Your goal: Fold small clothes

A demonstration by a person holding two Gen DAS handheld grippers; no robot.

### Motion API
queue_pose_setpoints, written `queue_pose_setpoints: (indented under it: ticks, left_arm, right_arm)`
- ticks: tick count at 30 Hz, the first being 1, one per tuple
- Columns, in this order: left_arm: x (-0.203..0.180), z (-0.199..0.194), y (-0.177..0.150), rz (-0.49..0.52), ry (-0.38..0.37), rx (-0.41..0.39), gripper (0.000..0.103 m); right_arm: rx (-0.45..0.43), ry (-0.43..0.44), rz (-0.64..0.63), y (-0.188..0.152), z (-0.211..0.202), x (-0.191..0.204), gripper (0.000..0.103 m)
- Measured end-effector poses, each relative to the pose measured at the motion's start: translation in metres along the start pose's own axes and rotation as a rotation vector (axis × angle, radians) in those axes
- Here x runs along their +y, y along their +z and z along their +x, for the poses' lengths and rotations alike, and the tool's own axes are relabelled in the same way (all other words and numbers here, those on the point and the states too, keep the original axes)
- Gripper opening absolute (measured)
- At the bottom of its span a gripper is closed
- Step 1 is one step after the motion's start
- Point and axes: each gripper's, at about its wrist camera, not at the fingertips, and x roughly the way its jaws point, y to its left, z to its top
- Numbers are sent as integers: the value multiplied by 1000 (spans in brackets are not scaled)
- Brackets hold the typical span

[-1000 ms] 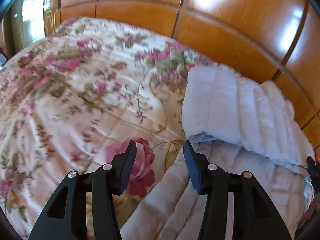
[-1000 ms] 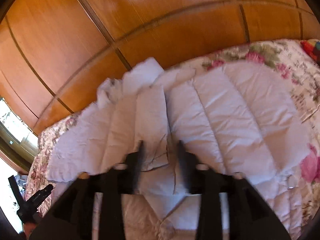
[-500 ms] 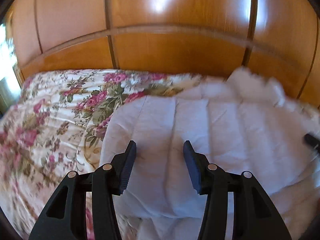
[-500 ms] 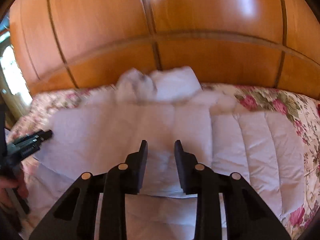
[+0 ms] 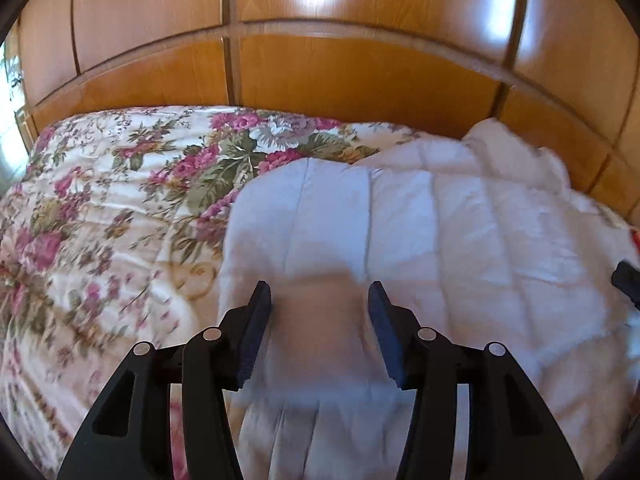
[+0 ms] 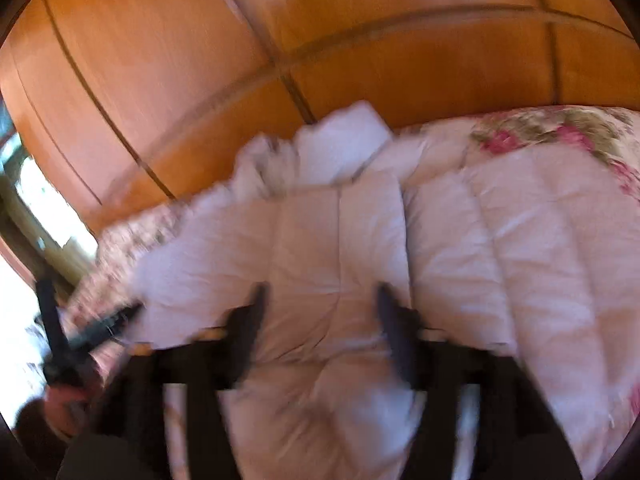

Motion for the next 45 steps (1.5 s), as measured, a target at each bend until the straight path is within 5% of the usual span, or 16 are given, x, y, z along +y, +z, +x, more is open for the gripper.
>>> queue_pose_setpoints:
  ticks: [3, 12, 18, 27, 32, 39, 45]
  left_arm:
    - [9, -40, -14, -32, -57, -26, 72]
    - [41, -120, -88, -98, -128, -23, 83]
    - [53, -136, -134, -71, -144, 63, 85]
    - [90, -153, -193, -196, -244, 163, 84]
    - [89, -161, -207, -190, -309, 182, 82]
    - [96, -167, -223, -268, -447, 232, 65]
    - [81, -165, -235, -272, -544, 278, 65]
  right_arm:
    - [-37, 20, -6, -2, -49, 0, 65]
    - [-51, -134, 58, -66, -177, -58, 71]
    - [38, -142, 148, -126, -224, -106, 74]
    - [151, 79, 294, -199, -231, -124, 72]
    - [165, 143, 298, -209, -225, -116, 72]
    - [213, 203, 269, -218, -219, -103, 72]
    - [235, 240, 269, -223, -209, -92, 71]
